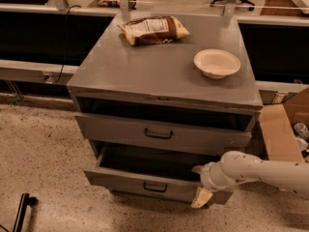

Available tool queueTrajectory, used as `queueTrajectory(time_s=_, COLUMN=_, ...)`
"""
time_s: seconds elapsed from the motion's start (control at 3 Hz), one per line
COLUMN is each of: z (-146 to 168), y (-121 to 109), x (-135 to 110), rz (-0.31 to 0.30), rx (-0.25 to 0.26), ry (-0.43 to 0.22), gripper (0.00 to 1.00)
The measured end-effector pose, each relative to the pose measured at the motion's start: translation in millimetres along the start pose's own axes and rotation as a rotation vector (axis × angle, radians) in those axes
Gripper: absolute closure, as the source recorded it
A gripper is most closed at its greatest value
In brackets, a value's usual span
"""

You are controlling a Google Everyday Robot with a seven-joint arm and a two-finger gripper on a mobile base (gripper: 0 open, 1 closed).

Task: Open middle drawer

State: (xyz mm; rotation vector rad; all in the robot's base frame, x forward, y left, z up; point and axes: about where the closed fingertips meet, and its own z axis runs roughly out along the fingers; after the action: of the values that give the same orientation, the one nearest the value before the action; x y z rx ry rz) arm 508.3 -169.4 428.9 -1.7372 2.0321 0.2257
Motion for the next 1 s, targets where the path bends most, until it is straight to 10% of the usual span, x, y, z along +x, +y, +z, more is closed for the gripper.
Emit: queueTrajectory(time_s=1.0, z=7.5, y=4.4, x=1.8, rz=0.019, rx=-0.051, ry=-0.011, gripper=0.0)
